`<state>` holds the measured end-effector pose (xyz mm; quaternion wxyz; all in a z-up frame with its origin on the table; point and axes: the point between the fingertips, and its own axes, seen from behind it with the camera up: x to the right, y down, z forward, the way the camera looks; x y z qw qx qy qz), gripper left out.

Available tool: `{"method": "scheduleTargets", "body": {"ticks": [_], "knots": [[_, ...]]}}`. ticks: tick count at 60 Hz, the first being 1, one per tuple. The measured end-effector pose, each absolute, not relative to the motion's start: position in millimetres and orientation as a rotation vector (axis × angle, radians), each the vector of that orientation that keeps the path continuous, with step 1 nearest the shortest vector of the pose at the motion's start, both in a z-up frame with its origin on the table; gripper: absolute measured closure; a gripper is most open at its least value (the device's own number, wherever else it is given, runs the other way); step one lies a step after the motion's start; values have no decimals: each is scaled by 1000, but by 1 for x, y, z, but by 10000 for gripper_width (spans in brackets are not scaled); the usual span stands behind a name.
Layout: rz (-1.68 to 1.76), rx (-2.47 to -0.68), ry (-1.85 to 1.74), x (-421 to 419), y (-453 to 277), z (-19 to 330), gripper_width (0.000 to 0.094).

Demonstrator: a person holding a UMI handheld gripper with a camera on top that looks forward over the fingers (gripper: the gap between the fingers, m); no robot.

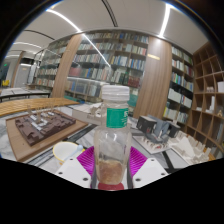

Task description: Pour water

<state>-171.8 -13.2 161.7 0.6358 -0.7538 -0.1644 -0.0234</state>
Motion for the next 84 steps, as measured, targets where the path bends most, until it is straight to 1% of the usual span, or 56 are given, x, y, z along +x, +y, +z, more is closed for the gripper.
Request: {"method": "scheduleTargets", "body": {"ticks": [3, 10, 14, 15, 20, 22, 24, 28, 30, 31, 32, 34, 35, 37, 42, 50, 56, 71, 84], "knots": [[-28, -1768, -337, -174, -10, 131, 524], [38, -1852, -217, -156, -6, 85, 522], [44, -1898, -175, -147, -7, 53, 516], [62, -1845, -160, -149, -6, 59, 511], [56, -1807, -181, -149, -11, 62, 499], [48, -1789, -184, -150, -10, 64, 463], [44, -1801, -186, -150, -14, 64, 448], [45, -1824, -174, -149, -10, 61, 384], [46, -1864, -173, -147, -11, 55, 340], [49, -1884, -175, -147, -13, 53, 274], [55, -1899, -178, -147, -15, 52, 233], [60, -1910, -172, -145, -20, 54, 80], [58, -1908, -171, -144, -22, 56, 63], [28, -1904, -159, -138, -29, 62, 93], [-24, -1886, -163, -131, -53, 80, 71], [-28, -1885, -168, -129, -110, 109, 83], [-55, -1900, -147, -123, -162, 123, 83], [-107, -1921, -119, -108, -274, 139, 83], [-65, -1917, -60, -99, -325, 152, 82]]}}
